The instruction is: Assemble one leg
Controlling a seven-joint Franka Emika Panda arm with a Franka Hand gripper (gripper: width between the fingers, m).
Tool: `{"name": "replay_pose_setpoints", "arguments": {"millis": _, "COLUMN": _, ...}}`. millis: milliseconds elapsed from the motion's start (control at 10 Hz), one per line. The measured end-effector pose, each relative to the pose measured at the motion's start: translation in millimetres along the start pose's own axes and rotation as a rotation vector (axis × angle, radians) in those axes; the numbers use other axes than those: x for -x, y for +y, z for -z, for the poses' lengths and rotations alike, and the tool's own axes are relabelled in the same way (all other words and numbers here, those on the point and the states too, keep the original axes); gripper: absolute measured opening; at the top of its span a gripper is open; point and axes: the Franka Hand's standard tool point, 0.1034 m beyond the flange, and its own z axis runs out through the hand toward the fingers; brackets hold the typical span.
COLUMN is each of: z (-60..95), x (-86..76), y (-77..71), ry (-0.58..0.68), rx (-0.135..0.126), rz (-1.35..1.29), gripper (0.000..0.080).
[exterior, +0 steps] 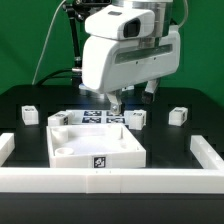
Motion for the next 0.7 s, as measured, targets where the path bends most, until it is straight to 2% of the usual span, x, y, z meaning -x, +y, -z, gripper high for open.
{"name": "replay_pose_setpoints", "arguments": {"millis": 600, "z": -1.0, "x": 0.6, "y": -0.5, "ry": -0.002, "rx": -0.002, "rz": 0.001, "gripper": 0.0649}}
{"name": "replay_pose_setpoints", "arguments": {"millis": 700, "z": -6.1, "x": 5.3, "y": -2.9, "ry": 0.022, "rx": 0.018, "rz": 0.059, "gripper": 0.0649}}
